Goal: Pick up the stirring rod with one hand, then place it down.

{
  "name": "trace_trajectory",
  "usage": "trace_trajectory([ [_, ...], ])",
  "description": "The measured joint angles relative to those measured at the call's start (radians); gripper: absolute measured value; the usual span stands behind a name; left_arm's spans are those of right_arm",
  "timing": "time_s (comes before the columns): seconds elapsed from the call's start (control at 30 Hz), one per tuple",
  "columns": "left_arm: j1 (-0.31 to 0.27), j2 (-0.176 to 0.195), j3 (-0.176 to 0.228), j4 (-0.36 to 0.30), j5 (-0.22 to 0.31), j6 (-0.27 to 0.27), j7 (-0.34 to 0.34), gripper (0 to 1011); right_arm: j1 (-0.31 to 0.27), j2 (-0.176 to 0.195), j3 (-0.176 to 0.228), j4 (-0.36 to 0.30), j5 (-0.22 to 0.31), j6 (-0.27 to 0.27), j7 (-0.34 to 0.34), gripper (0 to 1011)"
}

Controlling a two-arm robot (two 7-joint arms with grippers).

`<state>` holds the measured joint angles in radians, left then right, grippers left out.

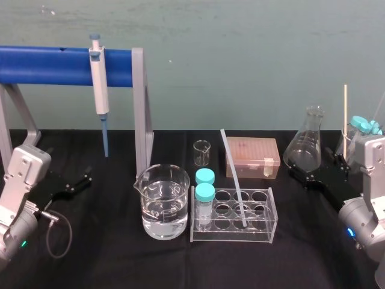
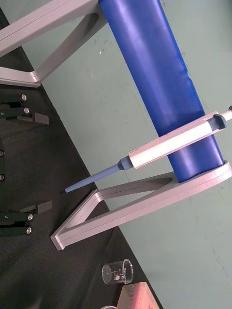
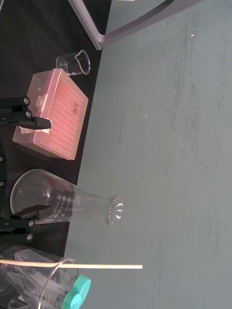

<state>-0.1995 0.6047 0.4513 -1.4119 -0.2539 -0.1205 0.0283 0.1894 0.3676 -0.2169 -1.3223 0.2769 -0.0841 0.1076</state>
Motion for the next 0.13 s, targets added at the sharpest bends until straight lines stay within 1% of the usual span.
trace_trajectory([
  [0.13, 0.0, 0.0, 0.0, 0.0, 0.0, 0.0, 0.0, 1000, 0.0, 0.0, 0.0, 0.0, 0.0, 0.0, 0.0, 1003],
])
